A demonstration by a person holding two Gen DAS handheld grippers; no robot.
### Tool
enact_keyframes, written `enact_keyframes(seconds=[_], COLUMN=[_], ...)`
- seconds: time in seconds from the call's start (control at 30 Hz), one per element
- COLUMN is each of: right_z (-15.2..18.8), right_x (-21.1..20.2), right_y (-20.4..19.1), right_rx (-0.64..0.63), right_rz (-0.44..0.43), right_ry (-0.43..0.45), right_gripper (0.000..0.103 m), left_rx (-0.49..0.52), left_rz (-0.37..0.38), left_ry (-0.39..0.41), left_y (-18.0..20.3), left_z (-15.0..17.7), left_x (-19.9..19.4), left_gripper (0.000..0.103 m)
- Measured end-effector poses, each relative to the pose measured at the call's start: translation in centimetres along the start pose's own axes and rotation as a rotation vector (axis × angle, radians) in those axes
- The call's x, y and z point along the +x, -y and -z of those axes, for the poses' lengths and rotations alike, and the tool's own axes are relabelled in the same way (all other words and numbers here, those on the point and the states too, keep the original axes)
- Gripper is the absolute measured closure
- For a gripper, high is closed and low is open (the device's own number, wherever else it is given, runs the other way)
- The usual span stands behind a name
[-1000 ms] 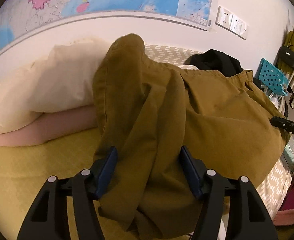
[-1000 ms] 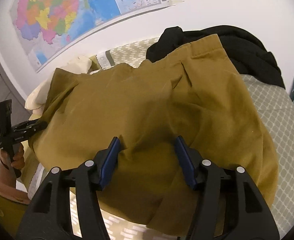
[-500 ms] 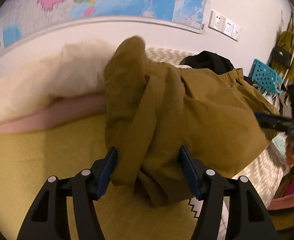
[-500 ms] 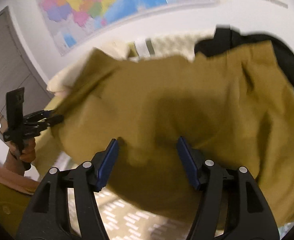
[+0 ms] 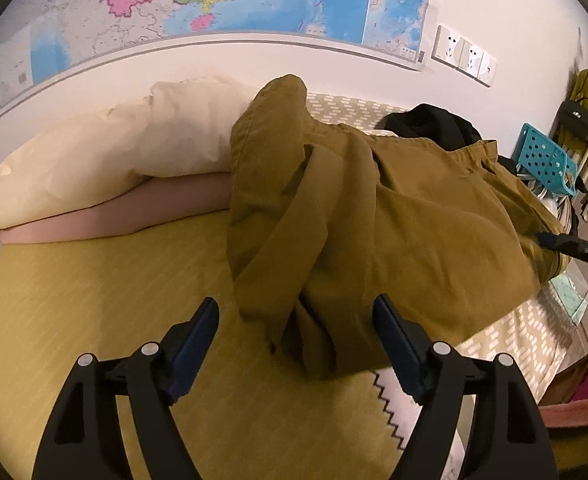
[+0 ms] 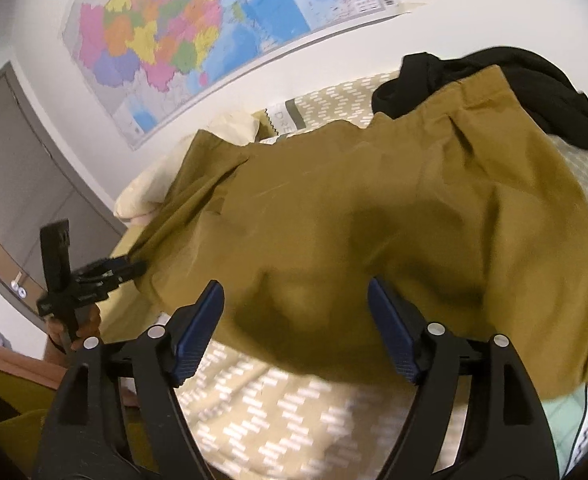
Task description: Fold large clothes
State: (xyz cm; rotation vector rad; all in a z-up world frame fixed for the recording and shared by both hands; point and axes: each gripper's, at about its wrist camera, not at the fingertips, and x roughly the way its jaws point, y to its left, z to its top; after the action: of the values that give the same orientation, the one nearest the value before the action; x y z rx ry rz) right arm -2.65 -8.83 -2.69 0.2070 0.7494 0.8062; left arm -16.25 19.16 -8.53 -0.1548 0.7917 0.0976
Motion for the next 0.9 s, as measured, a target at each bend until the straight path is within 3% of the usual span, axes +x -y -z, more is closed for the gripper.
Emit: enact_keyframes(seconds=[0.33,0.63,0.9], right_z=[2.9,6.0,5.7], right_x=[-3.4,-5.0,-5.3], right_y=[1.3,5.5,8.4], right_rx=[0.108,0.309,0.432], right_rz=[-0.052,-0.017,0.041], right_ry=[0.015,0.018,0.069], right_gripper=[0.019,0.017,0.016], left_rx=[-0.026,-0.068,-0.086], left_rz=[0.015,0.153,0.249], left_ry=[-0.032,-0.098,-0.129], left_y=[0.0,0.5,1.6], left_z=[1.9,3.6,3.6], left_x=[-0.9,-0.5,0.6], left_gripper=[0.024,0.024,0.022])
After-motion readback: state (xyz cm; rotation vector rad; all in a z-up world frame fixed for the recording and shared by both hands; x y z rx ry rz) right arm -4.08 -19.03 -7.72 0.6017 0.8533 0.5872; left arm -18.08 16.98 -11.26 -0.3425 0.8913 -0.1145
